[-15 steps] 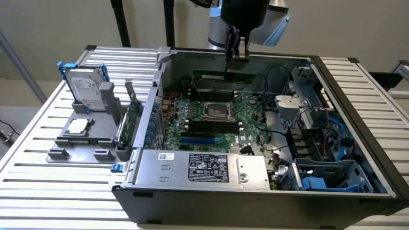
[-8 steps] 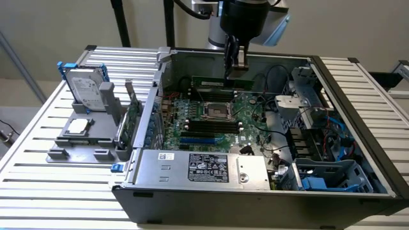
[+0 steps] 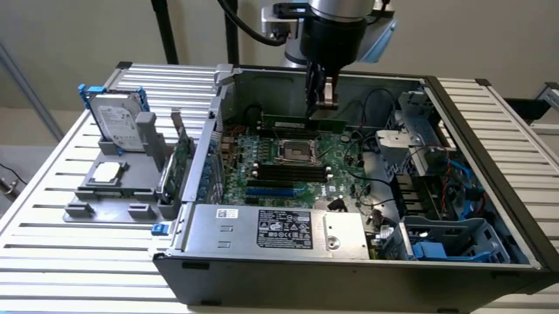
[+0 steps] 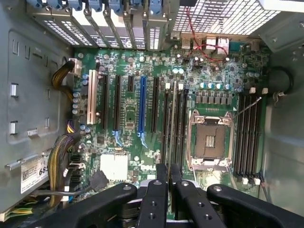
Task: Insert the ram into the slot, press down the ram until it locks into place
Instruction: 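Insert the ram into the slot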
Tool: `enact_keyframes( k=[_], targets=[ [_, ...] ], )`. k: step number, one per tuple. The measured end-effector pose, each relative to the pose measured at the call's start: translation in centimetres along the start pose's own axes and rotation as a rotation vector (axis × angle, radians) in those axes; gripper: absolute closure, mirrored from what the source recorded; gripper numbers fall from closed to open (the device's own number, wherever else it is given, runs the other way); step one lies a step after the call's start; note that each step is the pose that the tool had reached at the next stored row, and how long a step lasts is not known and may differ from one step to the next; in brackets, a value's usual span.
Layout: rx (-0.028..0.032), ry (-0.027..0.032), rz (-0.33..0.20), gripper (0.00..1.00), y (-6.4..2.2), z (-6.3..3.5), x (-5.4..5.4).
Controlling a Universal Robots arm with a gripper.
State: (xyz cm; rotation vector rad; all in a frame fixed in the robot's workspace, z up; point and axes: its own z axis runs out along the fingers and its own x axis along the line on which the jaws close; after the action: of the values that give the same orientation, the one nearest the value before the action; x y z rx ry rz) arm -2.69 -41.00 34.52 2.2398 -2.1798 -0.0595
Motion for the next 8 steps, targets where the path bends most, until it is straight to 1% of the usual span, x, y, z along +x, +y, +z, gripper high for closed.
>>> enact_keyframes(
  k=[5, 8],
  targets=[
    [-0.0001, 0.0, 0.0, 0.86, 0.08, 0.91, 0.5],
    [0.0, 0.0, -0.001, 0.86, 0.48, 1.46, 0.5]
  ],
)
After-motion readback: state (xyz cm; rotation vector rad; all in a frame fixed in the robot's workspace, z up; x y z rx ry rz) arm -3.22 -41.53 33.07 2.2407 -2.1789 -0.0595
